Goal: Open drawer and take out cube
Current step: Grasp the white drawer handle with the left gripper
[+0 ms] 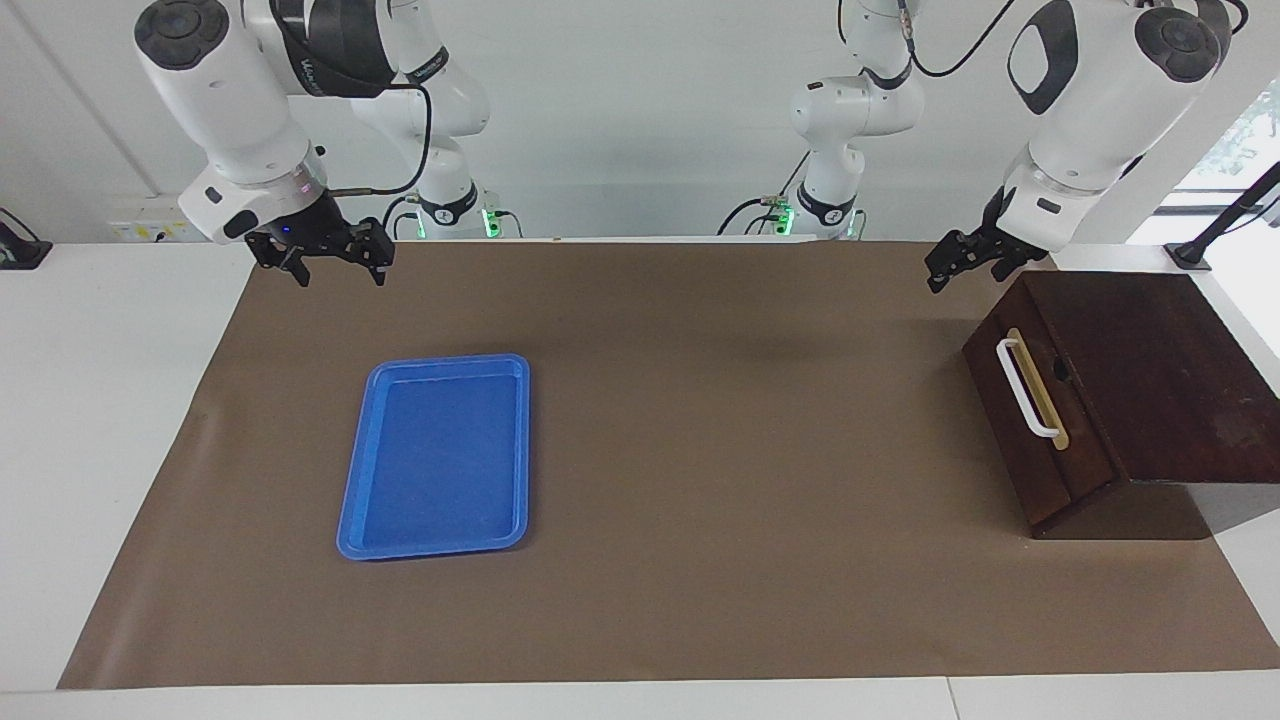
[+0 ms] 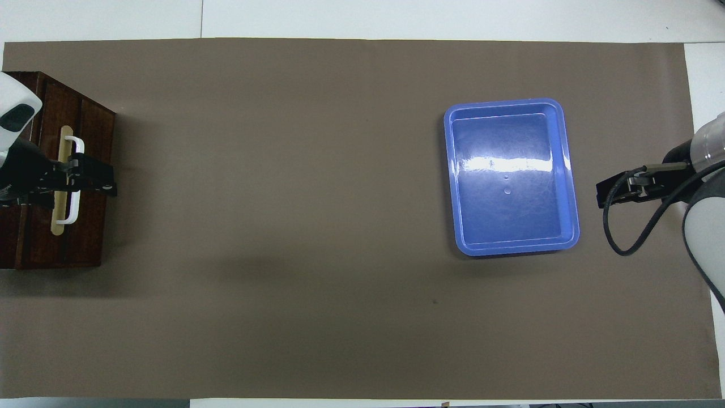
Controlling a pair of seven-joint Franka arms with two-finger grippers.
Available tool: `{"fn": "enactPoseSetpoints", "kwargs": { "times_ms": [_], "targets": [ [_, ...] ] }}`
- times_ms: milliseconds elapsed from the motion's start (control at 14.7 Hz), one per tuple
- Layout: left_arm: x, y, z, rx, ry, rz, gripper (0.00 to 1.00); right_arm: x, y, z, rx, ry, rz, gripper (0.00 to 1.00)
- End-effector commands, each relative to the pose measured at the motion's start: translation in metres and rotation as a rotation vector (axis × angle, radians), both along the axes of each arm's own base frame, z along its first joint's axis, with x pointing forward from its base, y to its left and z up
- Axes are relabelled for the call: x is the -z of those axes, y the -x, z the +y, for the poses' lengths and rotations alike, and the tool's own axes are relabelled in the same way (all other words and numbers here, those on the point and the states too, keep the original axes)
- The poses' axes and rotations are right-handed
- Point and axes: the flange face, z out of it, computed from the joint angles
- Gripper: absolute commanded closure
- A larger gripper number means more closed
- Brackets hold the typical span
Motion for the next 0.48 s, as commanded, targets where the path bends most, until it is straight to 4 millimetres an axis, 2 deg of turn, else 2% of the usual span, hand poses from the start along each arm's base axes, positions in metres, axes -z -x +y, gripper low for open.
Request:
{"fn": "enactPoseSetpoints", "kwargs": {
  "times_ms": [0, 204, 408],
  "targets": [
    [-0.006, 0.003, 0.003, 0.008, 0.006, -0.006, 0.00, -0.005, 0.001, -0.002, -0.022, -0.003, -0.016, 0.00],
    [-0.003, -0.002, 0.002, 0.066, -0.027, -0.047, 0.00, -0.005, 0.001, -0.002, -0.022, -0.003, -0.018, 0.00],
    [0.019, -0.013, 0.005, 0.159, -0.128, -0.111, 0.00, -0.004, 0.001, -0.003, -0.023, -0.004, -0.011, 0.00]
  ]
}}
